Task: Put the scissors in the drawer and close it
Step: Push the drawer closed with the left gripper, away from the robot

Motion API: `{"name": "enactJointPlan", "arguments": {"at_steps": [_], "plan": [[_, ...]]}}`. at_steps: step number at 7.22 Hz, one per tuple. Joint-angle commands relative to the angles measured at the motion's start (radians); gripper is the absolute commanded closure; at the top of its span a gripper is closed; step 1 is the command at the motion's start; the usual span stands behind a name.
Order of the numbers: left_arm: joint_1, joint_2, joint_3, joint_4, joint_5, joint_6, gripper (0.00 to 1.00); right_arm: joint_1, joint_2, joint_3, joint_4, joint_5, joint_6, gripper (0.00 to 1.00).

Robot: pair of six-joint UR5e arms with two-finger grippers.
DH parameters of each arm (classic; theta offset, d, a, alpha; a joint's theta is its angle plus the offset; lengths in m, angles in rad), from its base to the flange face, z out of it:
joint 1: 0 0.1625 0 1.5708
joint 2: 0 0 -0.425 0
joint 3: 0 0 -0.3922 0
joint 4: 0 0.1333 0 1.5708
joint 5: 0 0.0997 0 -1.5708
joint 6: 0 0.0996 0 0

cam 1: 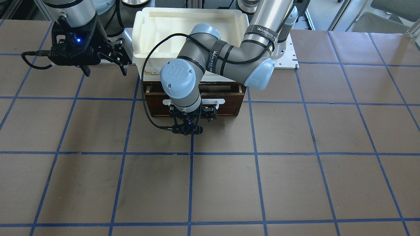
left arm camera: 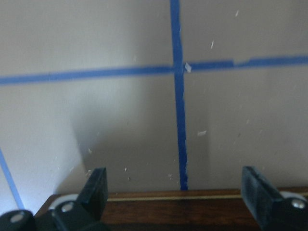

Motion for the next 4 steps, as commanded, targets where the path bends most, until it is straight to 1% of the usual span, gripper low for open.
{"name": "enactJointPlan", "arguments": {"at_steps": [1,2,4], "plan": [[-0.003,0.022,-0.006,-0.069,-0.010,0.004,0.00,0.000,0.000,0.000,0.000,-0.002,0.000,0.00],[-0.004,0.021,-0.006,-0.119,-0.016,0.003,0.00,0.000,0.000,0.000,0.000,-0.002,0.000,0.00],[-0.004,0.016,-0.006,-0.138,-0.016,-0.001,0.00,0.000,0.000,0.000,0.000,-0.005,0.000,0.00]]}}
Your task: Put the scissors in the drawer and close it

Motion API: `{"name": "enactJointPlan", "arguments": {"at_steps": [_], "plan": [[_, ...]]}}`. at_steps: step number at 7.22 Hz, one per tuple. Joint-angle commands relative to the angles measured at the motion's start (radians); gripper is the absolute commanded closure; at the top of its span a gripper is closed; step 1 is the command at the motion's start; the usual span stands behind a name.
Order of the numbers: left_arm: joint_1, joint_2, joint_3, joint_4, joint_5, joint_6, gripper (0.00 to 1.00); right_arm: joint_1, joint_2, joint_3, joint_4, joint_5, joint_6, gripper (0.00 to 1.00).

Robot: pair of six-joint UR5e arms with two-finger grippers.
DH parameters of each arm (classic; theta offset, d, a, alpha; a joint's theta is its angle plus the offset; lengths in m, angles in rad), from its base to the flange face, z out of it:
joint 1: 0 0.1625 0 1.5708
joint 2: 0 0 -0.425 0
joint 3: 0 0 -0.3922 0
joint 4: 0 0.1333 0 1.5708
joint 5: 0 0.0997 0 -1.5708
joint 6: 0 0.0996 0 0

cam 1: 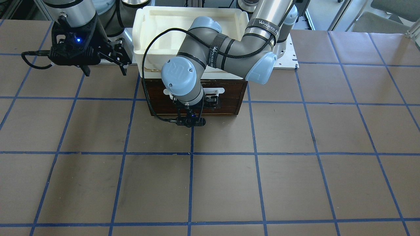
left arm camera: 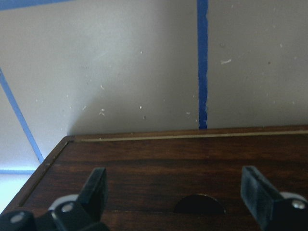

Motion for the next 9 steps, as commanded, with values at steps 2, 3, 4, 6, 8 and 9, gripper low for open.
{"name": "enactJointPlan", "arguments": {"at_steps": [2,3,4,6,8,9], "plan": [[0.018,0.014,0.049,0.036,0.022,0.011,0.00,0.000,-0.002,0.003,0.000,-0.005,0.003,0.00],[0.032,0.017,0.099,0.060,0.040,0.025,0.00,0.000,-0.002,0.003,0.000,-0.005,0.000,0.00],[0.036,0.032,0.133,0.112,0.041,0.083,0.00,0.000,-0.002,0.005,0.000,-0.005,0.000,0.00],[0.053,0.098,0.138,0.157,0.044,0.108,0.00,0.000,0.000,0.005,0.000,-0.005,0.000,0.00],[0.061,0.196,0.123,0.078,0.047,0.109,0.00,0.000,0.000,0.005,0.002,-0.005,-0.002,0.00],[0.070,0.227,0.124,0.079,0.033,0.111,0.00,0.000,-0.002,0.005,0.000,-0.005,-0.002,0.00]]}}
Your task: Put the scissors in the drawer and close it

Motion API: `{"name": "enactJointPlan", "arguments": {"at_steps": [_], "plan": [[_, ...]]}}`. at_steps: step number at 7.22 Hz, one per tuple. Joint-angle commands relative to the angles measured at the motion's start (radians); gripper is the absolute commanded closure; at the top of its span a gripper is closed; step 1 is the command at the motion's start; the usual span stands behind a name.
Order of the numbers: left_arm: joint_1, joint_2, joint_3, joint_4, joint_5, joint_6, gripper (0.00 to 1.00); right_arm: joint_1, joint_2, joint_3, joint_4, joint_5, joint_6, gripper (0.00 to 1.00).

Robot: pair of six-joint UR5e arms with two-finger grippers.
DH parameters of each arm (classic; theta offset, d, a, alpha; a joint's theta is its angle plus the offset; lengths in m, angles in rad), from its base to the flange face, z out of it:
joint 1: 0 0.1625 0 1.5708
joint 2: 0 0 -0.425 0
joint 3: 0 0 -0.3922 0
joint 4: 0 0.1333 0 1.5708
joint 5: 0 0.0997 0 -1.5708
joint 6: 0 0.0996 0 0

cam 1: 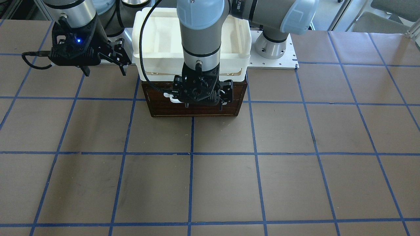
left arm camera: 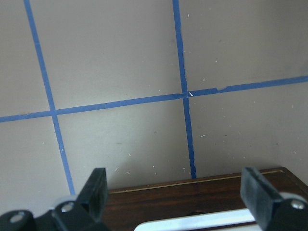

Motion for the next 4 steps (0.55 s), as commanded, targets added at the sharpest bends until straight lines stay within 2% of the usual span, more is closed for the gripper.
{"name": "enactJointPlan", "arguments": {"at_steps": [1,4], "plan": [[0.007,0.078,-0.006,-0.031,-0.005,0.002,0.00,0.000,-0.001,0.000,-0.001,0.000,0.000,0.00],[0.071,0.100,-0.033,-0.057,-0.008,0.026,0.00,0.000,-0.001,0.000,0.001,0.000,0.001,0.00]]}}
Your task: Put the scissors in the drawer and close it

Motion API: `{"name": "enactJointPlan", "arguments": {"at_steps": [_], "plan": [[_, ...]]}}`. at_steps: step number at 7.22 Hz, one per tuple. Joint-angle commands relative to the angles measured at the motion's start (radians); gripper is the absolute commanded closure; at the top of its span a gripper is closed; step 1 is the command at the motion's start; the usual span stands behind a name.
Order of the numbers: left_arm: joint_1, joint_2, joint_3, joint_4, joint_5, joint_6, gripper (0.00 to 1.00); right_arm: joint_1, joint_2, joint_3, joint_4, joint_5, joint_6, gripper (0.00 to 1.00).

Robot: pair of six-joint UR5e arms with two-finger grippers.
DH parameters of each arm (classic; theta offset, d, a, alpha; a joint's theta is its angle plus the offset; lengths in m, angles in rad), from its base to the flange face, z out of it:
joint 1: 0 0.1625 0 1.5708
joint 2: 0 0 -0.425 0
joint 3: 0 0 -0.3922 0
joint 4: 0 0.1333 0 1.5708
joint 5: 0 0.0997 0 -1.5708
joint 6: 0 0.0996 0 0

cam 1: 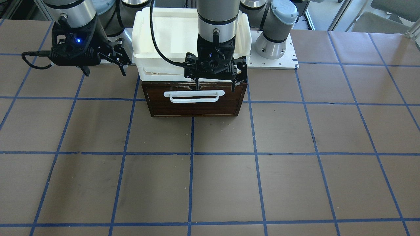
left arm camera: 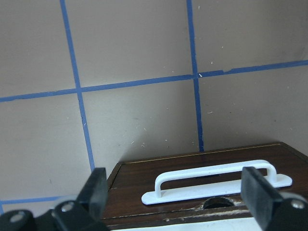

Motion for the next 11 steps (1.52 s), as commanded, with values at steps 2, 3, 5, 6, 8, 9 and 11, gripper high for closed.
{"name": "enactJointPlan", "arguments": {"at_steps": [2,3,5,6,8,9,11], "plan": [[0.135,0.079,0.000,-0.023,-0.036,0.039,0.00,0.000,0.001,0.000,-0.004,0.003,-0.001,0.00],[0.187,0.114,-0.008,-0.042,-0.024,0.109,0.00,0.000,0.000,0.000,0.002,-0.003,-0.002,0.00],[0.209,0.183,-0.050,-0.121,-0.016,0.201,0.00,0.000,0.000,0.000,-0.004,-0.005,-0.001,0.00],[0.214,0.206,-0.095,-0.107,-0.021,0.212,0.00,0.000,-0.003,0.000,-0.013,-0.002,-0.001,0.00],[0.220,0.228,-0.144,-0.005,-0.022,0.229,0.00,0.000,-0.005,0.000,-0.013,0.001,-0.001,0.00],[0.275,0.216,-0.134,0.000,-0.042,0.234,0.00,0.000,-0.005,0.000,-0.013,0.008,-0.002,0.00],[0.369,0.237,-0.136,-0.061,-0.118,0.296,0.00,0.000,-0.003,-0.002,-0.018,0.006,-0.017,0.00]]}}
